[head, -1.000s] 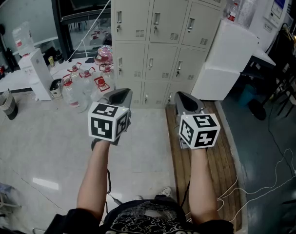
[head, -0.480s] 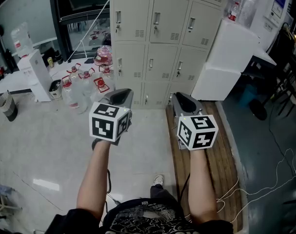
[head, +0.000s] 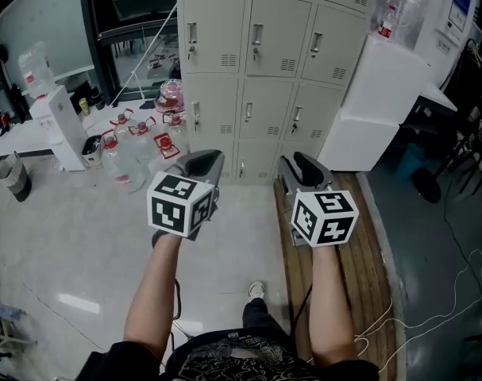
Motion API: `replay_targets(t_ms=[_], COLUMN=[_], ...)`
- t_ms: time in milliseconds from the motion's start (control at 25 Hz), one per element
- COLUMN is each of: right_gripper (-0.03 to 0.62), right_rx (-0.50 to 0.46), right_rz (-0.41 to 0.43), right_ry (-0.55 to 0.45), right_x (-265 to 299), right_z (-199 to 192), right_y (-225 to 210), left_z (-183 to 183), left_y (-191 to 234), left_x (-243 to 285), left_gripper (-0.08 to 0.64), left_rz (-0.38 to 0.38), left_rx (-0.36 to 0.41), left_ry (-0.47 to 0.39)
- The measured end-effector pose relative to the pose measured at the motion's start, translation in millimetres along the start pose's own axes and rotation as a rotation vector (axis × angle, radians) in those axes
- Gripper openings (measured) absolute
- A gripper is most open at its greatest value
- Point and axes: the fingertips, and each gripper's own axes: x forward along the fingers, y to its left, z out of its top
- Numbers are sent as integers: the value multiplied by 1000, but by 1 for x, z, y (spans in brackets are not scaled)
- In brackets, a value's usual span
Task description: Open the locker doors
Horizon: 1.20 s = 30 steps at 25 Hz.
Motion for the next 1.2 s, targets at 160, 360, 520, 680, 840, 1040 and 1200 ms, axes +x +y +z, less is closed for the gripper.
replay_targets(t_ms=[160,360,520,680,840,1040,1200], right_gripper=[152,218,261,285,309,325,328], right_rx=[-4,-21,4,-1,-12,-17,-12], right_rz=[16,42,66,85,87,103,120], right_ry=[0,15,9,9,9,-1,-5], right_x=[19,47,72,95,115,141,163], right_z=[2,5,13,18,22,25,26], right_y=[-17,-42,-62,-83,-108,-138,-156], left_z=[8,16,23,30,34,39,43], left_y=[7,20,32,41,50,60,70], left_x=[20,54,84,118,149,184,206], left_gripper=[0,1,0,2,0,1,0], left_rz=[-12,12,32,48,68,94,116], left_rx=[-60,-55,-61,-62,-67,-58,-52], left_ry=[-20,-14,2,24,36,36,46])
